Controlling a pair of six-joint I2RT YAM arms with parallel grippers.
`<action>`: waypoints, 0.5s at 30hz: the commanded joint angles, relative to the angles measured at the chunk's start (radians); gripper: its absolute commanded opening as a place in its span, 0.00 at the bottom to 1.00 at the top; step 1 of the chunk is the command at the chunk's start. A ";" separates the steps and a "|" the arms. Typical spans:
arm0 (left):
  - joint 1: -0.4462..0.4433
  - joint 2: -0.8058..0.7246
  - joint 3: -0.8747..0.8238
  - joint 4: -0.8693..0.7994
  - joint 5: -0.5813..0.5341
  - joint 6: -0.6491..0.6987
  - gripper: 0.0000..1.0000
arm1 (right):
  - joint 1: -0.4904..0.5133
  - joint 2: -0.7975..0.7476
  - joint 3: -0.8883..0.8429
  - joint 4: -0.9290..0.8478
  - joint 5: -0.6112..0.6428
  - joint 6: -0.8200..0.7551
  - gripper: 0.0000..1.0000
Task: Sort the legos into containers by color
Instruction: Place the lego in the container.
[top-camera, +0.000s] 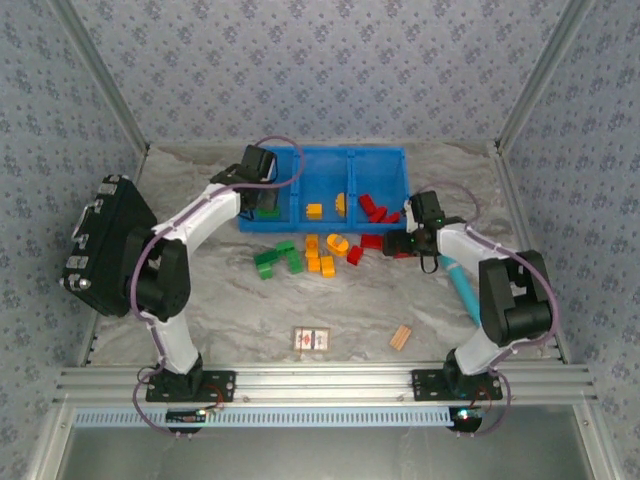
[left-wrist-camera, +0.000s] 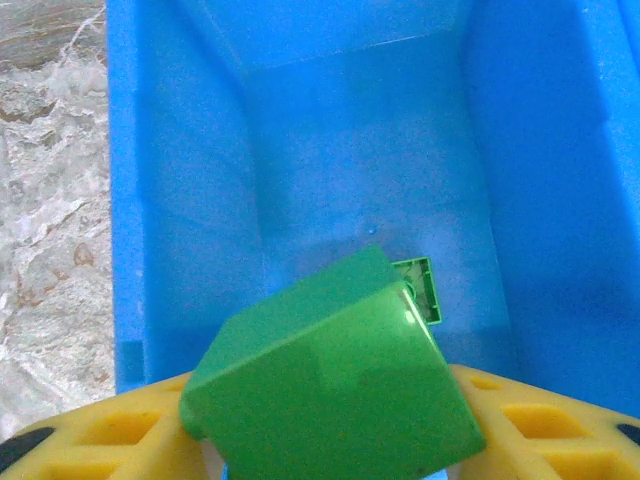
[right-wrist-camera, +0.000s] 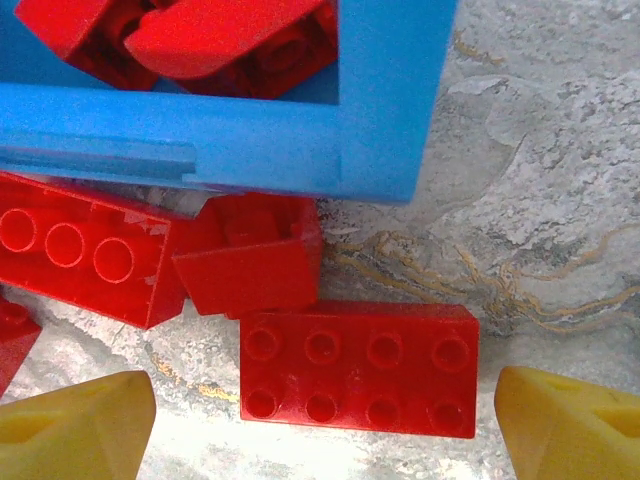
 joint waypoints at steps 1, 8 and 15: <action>0.013 0.028 0.048 0.004 0.017 0.020 0.58 | 0.009 0.032 0.039 -0.059 0.012 -0.018 0.90; 0.023 0.074 0.090 0.009 0.036 0.031 0.61 | 0.021 0.056 0.065 -0.088 0.027 -0.024 0.90; 0.024 0.063 0.117 0.010 0.051 0.035 0.61 | 0.024 0.080 0.080 -0.103 0.044 -0.030 0.89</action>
